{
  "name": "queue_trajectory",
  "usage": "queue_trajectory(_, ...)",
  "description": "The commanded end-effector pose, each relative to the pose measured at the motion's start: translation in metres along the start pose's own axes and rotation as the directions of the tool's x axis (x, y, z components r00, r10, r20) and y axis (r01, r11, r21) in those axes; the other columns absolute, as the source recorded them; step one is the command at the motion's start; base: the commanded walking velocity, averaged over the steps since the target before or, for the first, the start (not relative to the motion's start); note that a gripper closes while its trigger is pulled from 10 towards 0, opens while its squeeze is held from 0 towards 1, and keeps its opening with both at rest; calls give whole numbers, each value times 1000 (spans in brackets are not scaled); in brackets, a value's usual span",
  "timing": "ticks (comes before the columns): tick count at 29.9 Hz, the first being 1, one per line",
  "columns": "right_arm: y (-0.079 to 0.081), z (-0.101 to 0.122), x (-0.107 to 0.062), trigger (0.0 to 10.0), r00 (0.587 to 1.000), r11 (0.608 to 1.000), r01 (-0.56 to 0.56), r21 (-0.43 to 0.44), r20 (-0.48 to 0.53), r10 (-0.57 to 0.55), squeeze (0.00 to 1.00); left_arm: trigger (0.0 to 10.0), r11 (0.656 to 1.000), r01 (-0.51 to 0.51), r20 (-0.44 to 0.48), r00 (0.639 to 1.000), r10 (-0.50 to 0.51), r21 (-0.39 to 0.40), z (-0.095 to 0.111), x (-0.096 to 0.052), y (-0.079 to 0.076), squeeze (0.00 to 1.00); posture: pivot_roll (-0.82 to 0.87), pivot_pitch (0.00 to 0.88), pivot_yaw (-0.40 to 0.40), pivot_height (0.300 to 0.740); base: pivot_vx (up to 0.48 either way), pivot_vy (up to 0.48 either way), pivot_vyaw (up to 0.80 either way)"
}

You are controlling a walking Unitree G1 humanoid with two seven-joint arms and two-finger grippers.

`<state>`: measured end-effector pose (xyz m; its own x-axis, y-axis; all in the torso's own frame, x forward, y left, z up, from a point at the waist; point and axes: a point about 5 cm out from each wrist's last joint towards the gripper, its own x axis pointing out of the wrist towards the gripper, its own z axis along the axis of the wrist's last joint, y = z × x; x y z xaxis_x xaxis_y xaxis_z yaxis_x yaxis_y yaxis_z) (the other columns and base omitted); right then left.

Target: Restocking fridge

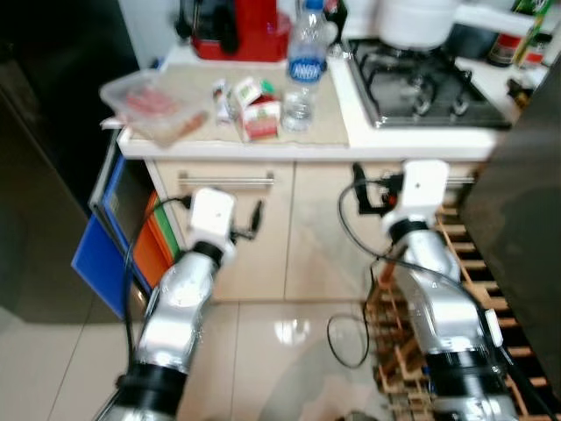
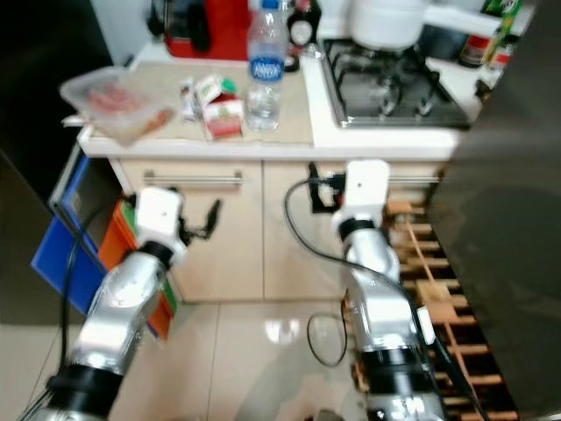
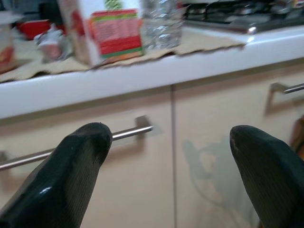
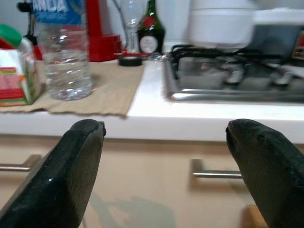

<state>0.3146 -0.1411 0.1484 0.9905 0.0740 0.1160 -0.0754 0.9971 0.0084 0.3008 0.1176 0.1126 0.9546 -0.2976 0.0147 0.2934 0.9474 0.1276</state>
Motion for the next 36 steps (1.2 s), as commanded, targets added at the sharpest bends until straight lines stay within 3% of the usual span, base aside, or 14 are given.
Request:
queue_trajectory(1, 7, 2, 0, 10000, 1000, 1000, -15, 1, 9, 15, 47, 10000, 999, -24, 19, 1000, 23, 23, 4, -2, 9, 0, -17, 0, 18, 730, 472, 0, 0)
queue_trajectory(16, 9, 0, 0, 10000, 1000, 1000, -21, 5, 1, 21, 43, 10000, 1000, -17, 58, 998, 17, -3, 12, 1, 6, 0, -25, 0, 19, 730, 478, 0, 0)
queue_trajectory(21, 14, 5, -1, 10000, 998, 997, -66, 35, 21, 65, 51, 10000, 997, -53, 116, 991, 59, -55, 24, -7, 10, 0, -25, 0, 20, 730, 0, 0, 0)
queue_trajectory(28, 21, 20, 6, 10000, 990, 990, -124, 63, 67, 120, 51, 10000, 998, -47, 150, 987, 51, -35, 36, -16, 13, 0, -5, 0, 14, 730, 0, 0, 0)
queue_trajectory(31, 20, 21, 9, 10000, 990, 990, -126, 65, 69, 122, 51, 10000, 998, -50, 152, 987, 54, -30, 39, -15, 14, 0, 1, 0, 12, 730, 0, 0, 0)
queue_trajectory(36, 12, 38, 6, 10000, 988, 994, -94, 58, 127, 86, 51, 10000, 995, -101, 217, 971, 97, 7, 61, -19, 25, 0, 6, 0, 9, 730, 0, 0, 0)
